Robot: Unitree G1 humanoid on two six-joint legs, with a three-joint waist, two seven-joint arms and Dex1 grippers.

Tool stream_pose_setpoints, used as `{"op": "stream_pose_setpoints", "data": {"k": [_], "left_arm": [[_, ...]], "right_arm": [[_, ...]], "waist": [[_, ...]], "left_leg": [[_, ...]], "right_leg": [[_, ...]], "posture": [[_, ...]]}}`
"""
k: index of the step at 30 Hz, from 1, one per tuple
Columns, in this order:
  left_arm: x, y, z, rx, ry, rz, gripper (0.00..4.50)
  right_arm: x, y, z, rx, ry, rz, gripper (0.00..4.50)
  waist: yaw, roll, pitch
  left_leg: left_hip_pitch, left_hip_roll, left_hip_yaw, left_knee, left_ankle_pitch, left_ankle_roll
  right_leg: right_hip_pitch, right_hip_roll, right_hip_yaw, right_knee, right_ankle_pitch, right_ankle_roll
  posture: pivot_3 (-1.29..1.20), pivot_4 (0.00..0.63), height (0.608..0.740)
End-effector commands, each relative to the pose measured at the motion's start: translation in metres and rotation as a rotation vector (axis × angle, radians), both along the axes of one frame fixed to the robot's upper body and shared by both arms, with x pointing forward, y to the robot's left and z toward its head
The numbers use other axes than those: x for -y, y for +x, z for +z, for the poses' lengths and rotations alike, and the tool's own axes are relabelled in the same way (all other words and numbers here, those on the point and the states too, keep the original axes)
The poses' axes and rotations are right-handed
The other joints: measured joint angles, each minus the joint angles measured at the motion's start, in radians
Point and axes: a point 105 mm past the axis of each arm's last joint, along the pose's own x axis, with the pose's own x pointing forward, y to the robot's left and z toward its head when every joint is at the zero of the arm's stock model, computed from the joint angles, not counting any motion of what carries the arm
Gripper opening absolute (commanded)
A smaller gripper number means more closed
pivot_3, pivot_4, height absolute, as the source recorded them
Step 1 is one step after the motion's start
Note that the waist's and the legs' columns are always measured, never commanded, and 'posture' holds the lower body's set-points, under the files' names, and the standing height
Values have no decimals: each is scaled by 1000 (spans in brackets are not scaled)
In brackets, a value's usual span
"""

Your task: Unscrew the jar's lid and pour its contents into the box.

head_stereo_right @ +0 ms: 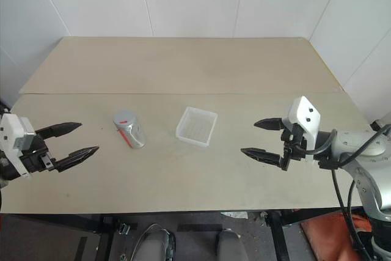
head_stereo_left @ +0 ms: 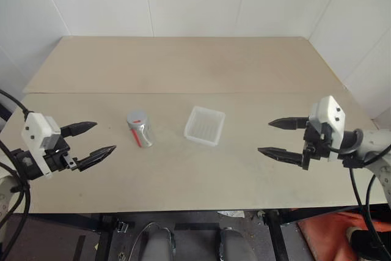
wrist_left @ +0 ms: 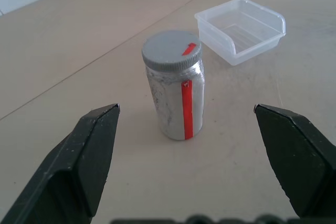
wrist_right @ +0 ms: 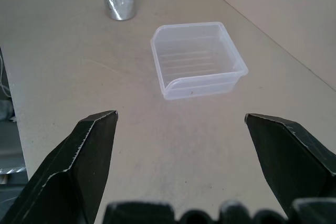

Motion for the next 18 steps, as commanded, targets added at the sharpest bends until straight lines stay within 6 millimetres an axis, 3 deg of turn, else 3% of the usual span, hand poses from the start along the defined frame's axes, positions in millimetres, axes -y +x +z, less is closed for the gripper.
{"op": "stream_pose_setpoints", "data": {"k": [1,12,18], "left_arm": [[10,-4,8,47,-4,-27,4446],[32,-3,-9,61,-57,31,4446],[48,6,-37,36,-66,191,4446]], "right_arm": [[-4,1,13,63,-6,29,4500],[-6,6,18,111,-12,24,4500],[-17,3,34,122,12,124,4500]], "waist": [[0,0,0],[1,0,0],[0,0,0]], "left_leg": [[0,0,0,0,0,0],[0,0,0,0,0,0],[1,0,-1,0,0,0]], "right_leg": [[0,0,0,0,0,0],[1,0,0,0,0,0],[1,0,0,0,0,0]], "posture": [[0,150,740],[0,150,740],[0,150,740]]}}
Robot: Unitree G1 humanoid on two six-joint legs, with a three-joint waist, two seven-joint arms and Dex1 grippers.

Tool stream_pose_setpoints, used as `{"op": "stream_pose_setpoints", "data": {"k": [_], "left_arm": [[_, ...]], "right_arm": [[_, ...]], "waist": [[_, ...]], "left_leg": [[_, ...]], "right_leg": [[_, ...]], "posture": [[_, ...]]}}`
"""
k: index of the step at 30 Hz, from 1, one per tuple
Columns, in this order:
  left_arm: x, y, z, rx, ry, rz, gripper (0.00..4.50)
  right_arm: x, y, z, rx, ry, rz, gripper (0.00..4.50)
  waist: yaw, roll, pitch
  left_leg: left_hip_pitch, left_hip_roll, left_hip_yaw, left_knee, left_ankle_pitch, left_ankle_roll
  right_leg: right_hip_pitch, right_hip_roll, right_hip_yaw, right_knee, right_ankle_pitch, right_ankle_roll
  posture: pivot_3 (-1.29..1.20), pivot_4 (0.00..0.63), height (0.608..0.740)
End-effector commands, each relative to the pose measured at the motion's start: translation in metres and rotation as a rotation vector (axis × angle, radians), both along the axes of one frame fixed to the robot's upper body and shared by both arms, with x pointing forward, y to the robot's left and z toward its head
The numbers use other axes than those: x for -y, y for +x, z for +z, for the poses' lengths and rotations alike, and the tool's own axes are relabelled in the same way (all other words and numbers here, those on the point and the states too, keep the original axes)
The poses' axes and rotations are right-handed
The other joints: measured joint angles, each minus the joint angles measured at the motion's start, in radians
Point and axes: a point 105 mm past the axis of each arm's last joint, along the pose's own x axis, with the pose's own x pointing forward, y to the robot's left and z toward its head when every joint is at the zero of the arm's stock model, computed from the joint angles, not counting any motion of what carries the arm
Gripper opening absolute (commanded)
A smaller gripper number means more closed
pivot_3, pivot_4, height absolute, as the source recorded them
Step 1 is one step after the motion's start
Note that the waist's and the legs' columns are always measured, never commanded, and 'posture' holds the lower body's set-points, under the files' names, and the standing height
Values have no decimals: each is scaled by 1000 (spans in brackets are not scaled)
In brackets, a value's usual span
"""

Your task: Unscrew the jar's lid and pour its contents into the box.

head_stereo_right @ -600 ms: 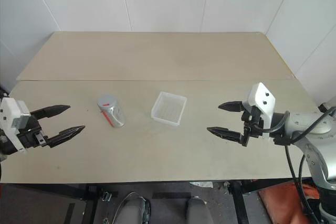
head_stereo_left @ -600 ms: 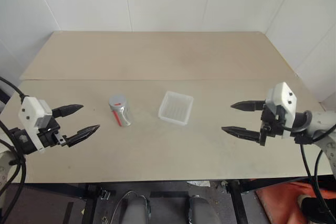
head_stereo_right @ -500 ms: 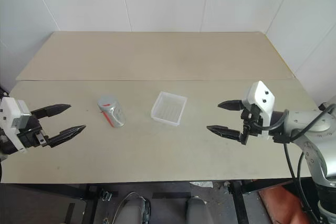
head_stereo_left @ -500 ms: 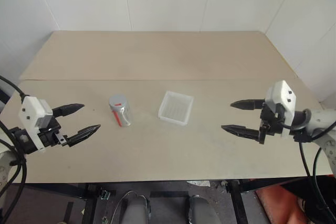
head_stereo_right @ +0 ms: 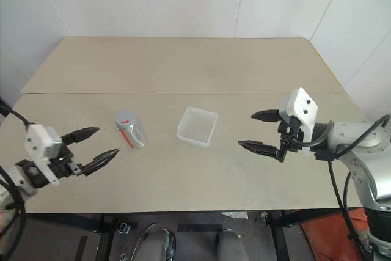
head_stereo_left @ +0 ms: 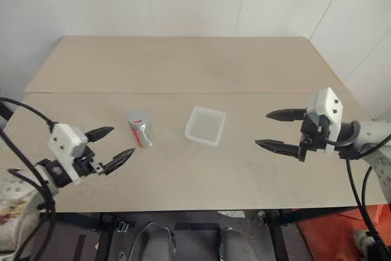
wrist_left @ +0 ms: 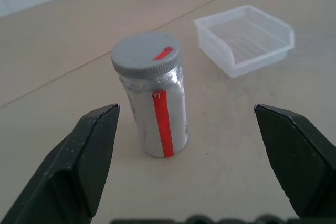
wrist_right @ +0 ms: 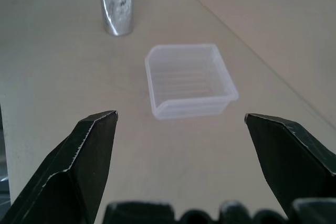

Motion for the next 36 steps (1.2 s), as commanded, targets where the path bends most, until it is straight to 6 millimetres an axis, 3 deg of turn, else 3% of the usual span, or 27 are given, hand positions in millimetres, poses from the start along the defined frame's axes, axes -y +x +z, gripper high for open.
{"op": "stream_pose_setpoints", "data": {"k": [1,13,19,28,31,35,36], "left_arm": [[7,3,-5,12,17,88,4446],[40,34,-18,55,-122,200,4446],[41,62,-9,104,-143,272,4446],[42,71,-7,103,-153,268,4446],[43,72,-5,119,-156,275,3831],[44,71,-5,123,-161,280,2514],[43,70,-6,123,-160,280,2383]], "right_arm": [[-9,-6,17,41,5,97,4500],[-19,-7,27,81,-23,194,4500],[-19,-9,31,102,-26,189,4500],[-20,-10,33,117,-10,171,4500],[-20,-10,33,116,-6,170,4500],[-19,-9,34,111,4,160,4500],[-19,-9,34,111,7,156,4500]], "waist": [[-2,0,0],[4,0,0],[10,0,0],[10,0,0],[11,0,0],[12,0,0],[12,0,0]], "left_leg": [[0,0,0,0,0,0],[7,-1,-2,0,0,0],[8,-1,-2,0,0,0],[8,-1,-2,0,0,0],[7,-1,-2,0,0,0],[7,-1,-2,0,0,0],[7,-1,-2,0,0,0]], "right_leg": [[0,0,0,0,0,0],[10,-1,-2,-3,0,0],[11,0,-2,-3,0,0],[11,-1,-2,-3,0,0],[11,-1,-3,-3,0,0],[11,-1,-3,-3,0,0],[11,-1,-3,-3,0,0]], "posture": [[0,150,740],[0,150,740],[0,150,740],[0,150,740],[0,150,740],[0,150,740],[0,150,740]]}}
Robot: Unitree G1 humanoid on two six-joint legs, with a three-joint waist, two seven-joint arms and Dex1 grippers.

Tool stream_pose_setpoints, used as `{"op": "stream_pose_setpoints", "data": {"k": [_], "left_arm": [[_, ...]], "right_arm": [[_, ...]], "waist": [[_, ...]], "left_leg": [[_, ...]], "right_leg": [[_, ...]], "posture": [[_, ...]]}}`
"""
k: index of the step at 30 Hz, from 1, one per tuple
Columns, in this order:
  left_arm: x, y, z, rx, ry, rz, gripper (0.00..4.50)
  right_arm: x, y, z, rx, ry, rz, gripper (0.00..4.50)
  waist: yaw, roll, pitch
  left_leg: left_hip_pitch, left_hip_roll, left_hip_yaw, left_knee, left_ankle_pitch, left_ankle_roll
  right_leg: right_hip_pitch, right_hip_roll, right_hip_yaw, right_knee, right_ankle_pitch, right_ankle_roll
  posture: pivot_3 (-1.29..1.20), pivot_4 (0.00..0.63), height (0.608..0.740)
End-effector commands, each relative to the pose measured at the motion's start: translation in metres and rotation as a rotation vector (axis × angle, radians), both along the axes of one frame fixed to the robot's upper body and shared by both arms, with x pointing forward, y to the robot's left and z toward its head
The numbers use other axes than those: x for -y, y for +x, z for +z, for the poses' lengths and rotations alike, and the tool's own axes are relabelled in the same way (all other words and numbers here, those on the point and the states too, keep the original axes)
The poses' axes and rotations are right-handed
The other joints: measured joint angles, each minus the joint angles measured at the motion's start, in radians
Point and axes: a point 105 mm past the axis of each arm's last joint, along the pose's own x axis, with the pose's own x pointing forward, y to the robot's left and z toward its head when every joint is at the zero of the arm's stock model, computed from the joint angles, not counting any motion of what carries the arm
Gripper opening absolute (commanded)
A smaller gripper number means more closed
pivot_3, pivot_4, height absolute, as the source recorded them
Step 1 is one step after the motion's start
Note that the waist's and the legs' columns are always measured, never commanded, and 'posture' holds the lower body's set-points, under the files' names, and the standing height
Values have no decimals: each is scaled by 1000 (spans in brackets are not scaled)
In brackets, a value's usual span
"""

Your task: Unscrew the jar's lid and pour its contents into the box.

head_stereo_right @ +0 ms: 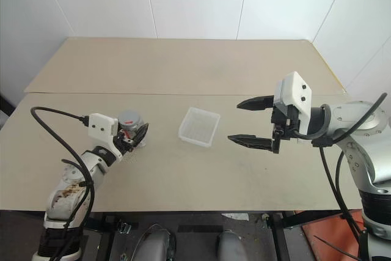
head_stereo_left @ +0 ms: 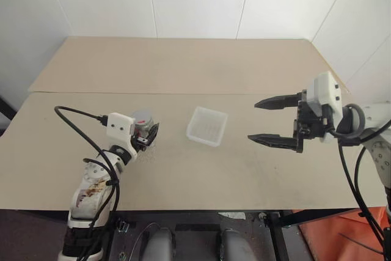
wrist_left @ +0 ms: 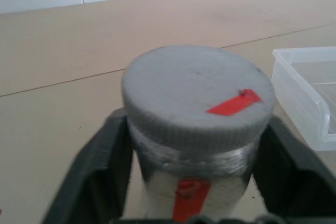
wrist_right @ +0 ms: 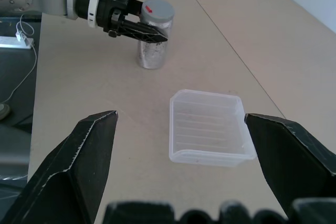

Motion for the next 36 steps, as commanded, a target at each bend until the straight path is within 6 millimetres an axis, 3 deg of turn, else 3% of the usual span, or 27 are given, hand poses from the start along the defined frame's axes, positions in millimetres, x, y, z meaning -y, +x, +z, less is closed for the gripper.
{"op": "stream_pose_setpoints", "data": {"k": [1,6,10,13,15,20,26,36], "left_arm": [[1,-1,12,61,7,5,2363],[-6,2,26,89,43,-9,2248],[-9,2,63,121,124,-225,2248],[-8,0,98,123,168,-496,2248],[-5,-3,107,111,186,-638,2248],[11,-5,121,85,191,-934,2248],[39,7,124,101,183,-1069,2248],[56,10,124,125,176,-1133,2248]], "right_arm": [[1,-4,15,55,27,-2,4500],[-4,-2,19,63,59,1,4500],[-21,3,33,87,144,37,4500],[-44,10,47,89,219,87,4500],[-57,12,53,84,248,112,4500],[-98,25,65,68,293,110,4500],[-130,38,76,28,329,62,4500],[-150,39,70,19,294,50,4500]], "waist": [[0,0,0],[0,0,0],[-4,0,0],[-12,0,0],[-13,0,0],[-13,0,1],[-11,0,1],[-20,1,1]], "left_leg": [[0,0,0,0,0,0],[0,0,0,0,0,0],[0,0,-1,0,0,0],[0,0,0,0,0,0],[0,0,-1,0,0,0],[-3,0,0,-1,0,0],[-12,0,0,1,0,0],[-18,1,-1,1,0,0]], "right_leg": [[0,0,0,0,0,0],[0,0,0,0,0,0],[0,1,0,1,0,0],[-1,1,-1,0,0,0],[-1,1,-1,0,0,0],[-4,1,-1,0,0,0],[-12,1,-1,6,0,0],[-19,2,-1,7,0,0]], "posture": [[0,150,740],[0,150,740],[0,150,740],[0,150,740],[0,150,740],[0,150,740],[0,150,740],[0,150,740]]}}
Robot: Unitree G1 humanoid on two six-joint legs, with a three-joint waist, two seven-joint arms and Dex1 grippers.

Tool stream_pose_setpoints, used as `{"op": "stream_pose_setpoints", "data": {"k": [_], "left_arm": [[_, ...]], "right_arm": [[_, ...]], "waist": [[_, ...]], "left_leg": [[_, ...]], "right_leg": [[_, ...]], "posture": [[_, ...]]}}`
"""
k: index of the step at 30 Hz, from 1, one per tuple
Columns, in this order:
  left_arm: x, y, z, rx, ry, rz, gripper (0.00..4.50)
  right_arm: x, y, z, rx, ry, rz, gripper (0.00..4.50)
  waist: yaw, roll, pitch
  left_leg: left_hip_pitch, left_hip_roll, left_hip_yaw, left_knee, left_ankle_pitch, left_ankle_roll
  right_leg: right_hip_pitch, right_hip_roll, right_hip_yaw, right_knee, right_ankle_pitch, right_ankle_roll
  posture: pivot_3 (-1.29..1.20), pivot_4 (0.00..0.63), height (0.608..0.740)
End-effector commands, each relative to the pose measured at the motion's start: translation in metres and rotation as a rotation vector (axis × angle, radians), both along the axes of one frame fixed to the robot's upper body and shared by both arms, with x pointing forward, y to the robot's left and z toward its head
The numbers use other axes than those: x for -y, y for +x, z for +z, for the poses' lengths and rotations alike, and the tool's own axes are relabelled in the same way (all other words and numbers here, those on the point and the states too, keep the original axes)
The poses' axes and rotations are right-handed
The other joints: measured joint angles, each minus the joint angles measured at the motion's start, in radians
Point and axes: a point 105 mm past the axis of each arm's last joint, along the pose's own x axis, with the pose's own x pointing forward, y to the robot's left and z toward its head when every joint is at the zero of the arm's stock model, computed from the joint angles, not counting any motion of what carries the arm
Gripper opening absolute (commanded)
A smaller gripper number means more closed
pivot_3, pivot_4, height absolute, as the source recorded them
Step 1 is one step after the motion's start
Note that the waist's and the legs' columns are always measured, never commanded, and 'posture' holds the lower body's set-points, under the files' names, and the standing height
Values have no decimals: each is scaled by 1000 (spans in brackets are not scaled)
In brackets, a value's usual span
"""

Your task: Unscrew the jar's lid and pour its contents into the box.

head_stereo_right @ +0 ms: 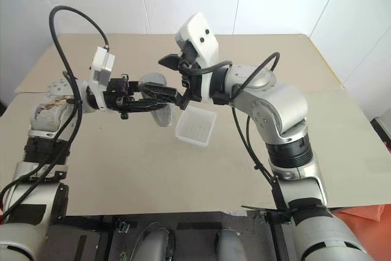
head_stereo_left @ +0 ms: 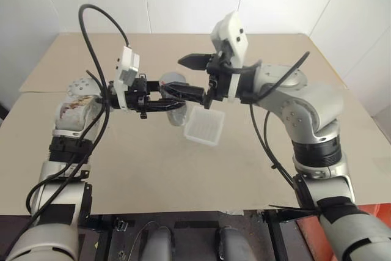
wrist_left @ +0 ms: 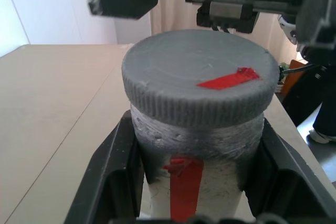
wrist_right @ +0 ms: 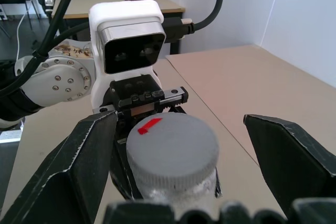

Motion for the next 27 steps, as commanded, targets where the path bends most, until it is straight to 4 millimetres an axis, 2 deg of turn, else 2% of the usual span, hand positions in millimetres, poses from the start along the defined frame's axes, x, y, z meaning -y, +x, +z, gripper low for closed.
{"op": "stream_pose_setpoints", "data": {"k": [1,7,10,13,14,18,21,24,27], "left_arm": [[1,-3,15,68,-3,-13,2248],[0,-4,14,71,1,-13,2248],[-1,-5,14,72,5,-15,2248],[-2,-6,13,75,13,-17,2248],[-2,-6,13,77,17,-20,2248],[-2,-9,11,78,36,-54,2248],[2,-16,10,76,60,-153,2248],[7,-25,12,75,65,-256,2248],[14,-33,15,72,74,-325,2248]], "right_arm": [[-4,-2,11,45,-9,-5,4500],[-7,-1,6,28,-24,10,4500],[-8,0,5,23,-28,19,3921],[-8,0,7,24,-17,23,2897],[-8,-1,8,18,-10,31,2751],[-7,-2,14,5,26,71,2750],[-3,-15,15,0,34,284,2750],[5,-32,6,38,-13,537,2750],[10,-37,0,34,-62,714,2750]], "waist": [[0,0,0],[1,0,0],[2,0,0],[2,0,0],[2,0,0],[2,0,0],[2,0,0],[7,0,0],[5,0,0]], "left_leg": [[0,0,0,0,0,0],[1,0,0,0,0,0],[0,0,0,0,0,0],[1,0,0,0,0,0],[1,0,0,0,0,0],[1,0,0,0,0,0],[1,0,0,0,0,0],[0,0,0,0,0,0],[0,0,-1,1,0,0]], "right_leg": [[0,0,0,0,0,0],[0,0,0,0,0,0],[1,0,0,0,0,0],[1,0,0,0,0,0],[1,0,0,0,0,0],[1,0,0,0,0,0],[1,0,0,0,0,0],[1,0,-1,-1,0,0],[2,0,-1,-1,0,0]], "posture": [[0,150,740],[0,150,740],[0,150,740],[0,150,740],[0,150,740],[0,150,740],[0,150,740],[0,150,740],[0,150,740]]}}
